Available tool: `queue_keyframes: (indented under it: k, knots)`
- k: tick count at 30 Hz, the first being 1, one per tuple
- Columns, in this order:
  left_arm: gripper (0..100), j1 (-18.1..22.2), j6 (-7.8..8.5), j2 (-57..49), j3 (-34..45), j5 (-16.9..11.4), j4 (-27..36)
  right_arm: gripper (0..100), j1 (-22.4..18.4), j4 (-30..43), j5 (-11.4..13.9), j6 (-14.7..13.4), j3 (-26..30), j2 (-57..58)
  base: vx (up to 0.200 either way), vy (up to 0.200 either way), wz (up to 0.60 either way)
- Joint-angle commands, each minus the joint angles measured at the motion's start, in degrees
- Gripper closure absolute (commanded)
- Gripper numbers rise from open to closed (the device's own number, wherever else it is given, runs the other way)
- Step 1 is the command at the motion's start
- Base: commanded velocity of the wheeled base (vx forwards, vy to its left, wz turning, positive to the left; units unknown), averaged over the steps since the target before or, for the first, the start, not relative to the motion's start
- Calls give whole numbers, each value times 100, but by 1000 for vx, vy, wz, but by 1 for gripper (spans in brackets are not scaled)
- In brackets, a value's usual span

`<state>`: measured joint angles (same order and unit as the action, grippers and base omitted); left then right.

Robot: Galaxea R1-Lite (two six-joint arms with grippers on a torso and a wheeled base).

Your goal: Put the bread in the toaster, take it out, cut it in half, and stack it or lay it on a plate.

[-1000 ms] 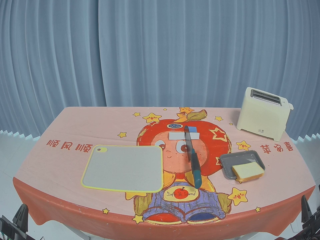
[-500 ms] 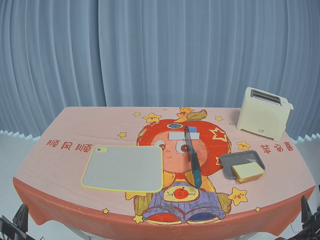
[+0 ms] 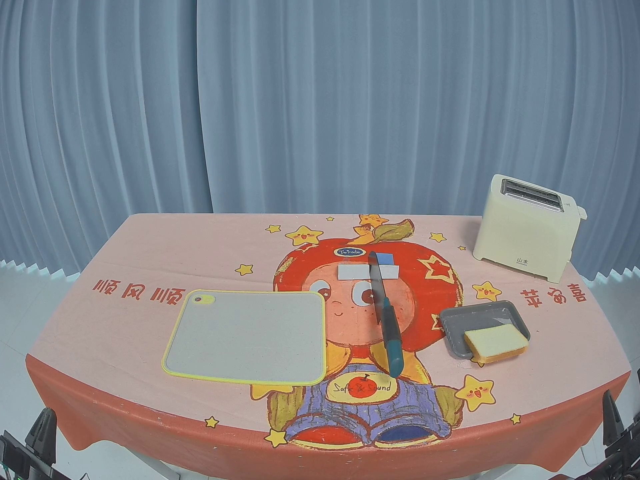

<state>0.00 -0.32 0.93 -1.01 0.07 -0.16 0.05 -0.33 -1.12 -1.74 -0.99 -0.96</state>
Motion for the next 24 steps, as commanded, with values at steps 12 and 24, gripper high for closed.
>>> queue_keyframes:
  k: [12, 24]
  knots:
    - [100, 0, -3, -84, 101, 1, -2, 0, 4, -433, 7, -1, 99, 96, 0, 0, 0]
    - [100, 0, -3, -84, 101, 1, -2, 0, 4, -2, -28, -10, 90, 96, 0, 0, 0]
